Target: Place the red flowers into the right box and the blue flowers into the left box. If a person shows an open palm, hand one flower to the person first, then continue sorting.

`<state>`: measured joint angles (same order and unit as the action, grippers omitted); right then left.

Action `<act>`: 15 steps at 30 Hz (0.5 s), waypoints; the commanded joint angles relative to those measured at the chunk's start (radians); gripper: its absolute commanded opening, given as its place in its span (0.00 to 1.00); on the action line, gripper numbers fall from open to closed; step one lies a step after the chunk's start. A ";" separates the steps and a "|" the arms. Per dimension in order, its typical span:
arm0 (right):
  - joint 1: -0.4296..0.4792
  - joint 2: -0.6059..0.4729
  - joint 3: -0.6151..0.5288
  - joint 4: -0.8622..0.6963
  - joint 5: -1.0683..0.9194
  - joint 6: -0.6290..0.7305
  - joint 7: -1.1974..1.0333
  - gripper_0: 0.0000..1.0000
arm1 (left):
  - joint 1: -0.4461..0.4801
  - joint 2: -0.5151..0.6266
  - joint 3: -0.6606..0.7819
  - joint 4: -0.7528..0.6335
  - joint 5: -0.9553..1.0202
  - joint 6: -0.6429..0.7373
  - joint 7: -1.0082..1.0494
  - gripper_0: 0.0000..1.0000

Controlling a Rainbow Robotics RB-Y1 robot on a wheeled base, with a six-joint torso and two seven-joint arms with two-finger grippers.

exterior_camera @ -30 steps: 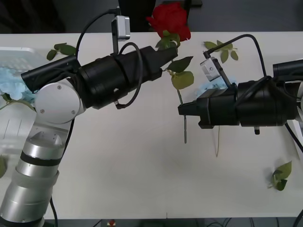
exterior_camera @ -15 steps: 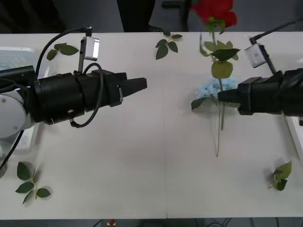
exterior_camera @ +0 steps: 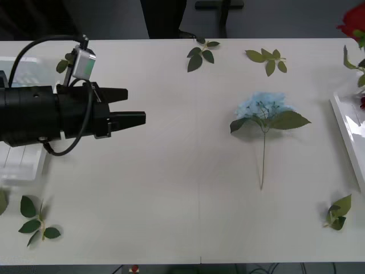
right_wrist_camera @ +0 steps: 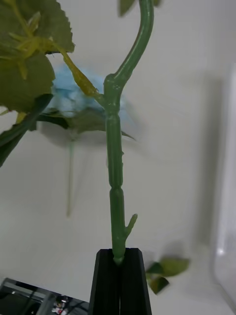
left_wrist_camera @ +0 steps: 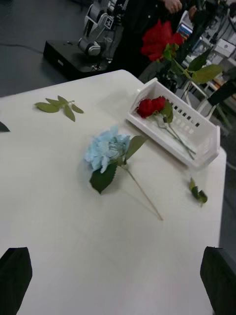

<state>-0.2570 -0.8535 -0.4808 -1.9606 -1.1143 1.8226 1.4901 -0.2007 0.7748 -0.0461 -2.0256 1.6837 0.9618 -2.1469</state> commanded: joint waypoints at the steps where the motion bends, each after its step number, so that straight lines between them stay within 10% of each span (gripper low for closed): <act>1: 0.005 -0.094 -0.016 0.083 0.106 0.006 -0.050 0.00 | -0.032 0.009 0.108 0.035 0.024 0.107 -0.067 1.00; 15: 0.125 -0.168 0.083 0.402 0.363 -0.395 -0.011 0.00 | -0.042 -0.008 0.131 0.076 0.040 0.157 -0.085 1.00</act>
<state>-0.1179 -0.9958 -0.4348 -1.6109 -0.7649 1.4733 1.4677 -0.2044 0.7740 0.0782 -1.9376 1.7164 1.1165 -2.2159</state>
